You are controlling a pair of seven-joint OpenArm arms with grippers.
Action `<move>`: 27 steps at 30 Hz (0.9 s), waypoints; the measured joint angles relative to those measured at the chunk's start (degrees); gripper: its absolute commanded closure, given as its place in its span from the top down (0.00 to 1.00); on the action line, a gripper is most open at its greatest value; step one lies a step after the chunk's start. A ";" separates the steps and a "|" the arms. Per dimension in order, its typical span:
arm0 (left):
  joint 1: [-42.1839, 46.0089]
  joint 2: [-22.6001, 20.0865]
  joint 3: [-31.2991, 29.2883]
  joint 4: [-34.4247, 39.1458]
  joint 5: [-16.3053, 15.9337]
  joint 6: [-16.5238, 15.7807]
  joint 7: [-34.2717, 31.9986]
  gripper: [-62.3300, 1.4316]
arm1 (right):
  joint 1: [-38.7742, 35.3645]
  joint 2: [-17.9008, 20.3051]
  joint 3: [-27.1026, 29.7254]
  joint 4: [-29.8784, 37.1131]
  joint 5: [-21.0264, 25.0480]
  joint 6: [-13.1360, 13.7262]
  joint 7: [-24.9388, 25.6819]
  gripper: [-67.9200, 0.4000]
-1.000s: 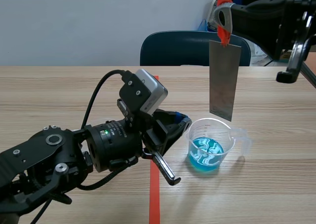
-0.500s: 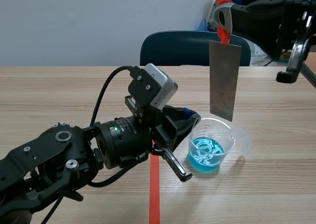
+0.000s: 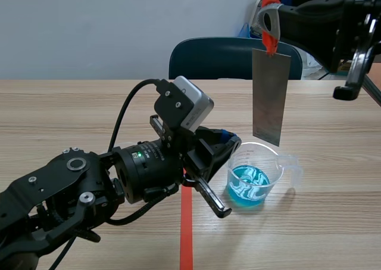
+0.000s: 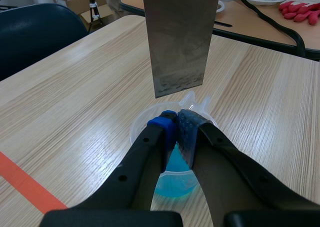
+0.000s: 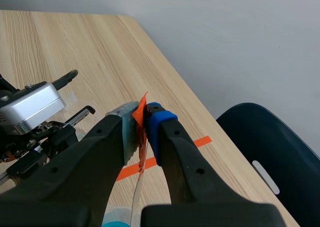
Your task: Do the redox reaction experiment
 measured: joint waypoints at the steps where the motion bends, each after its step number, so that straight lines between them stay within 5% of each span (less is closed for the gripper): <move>1: 0.00 0.00 0.00 0.00 0.00 0.00 0.00 0.07 | 0.00 0.00 0.00 0.00 0.00 0.00 0.00 0.01; 6: 0.00 0.00 0.00 0.00 0.00 0.00 0.00 0.09 | 0.00 0.00 0.00 0.00 0.00 0.00 0.00 0.01; 12: 0.00 0.00 0.00 0.00 0.17 -0.04 -0.07 0.29 | 0.00 0.00 0.00 0.00 0.00 0.00 0.02 0.01; 19: 0.02 -0.02 0.00 0.00 4.52 0.07 -2.95 0.29 | 0.00 0.00 0.00 0.00 0.00 0.00 0.02 0.01; 27: 0.11 -1.14 0.00 0.00 4.76 3.08 -3.80 0.29 | 0.00 0.00 0.00 0.00 0.00 0.00 0.02 0.01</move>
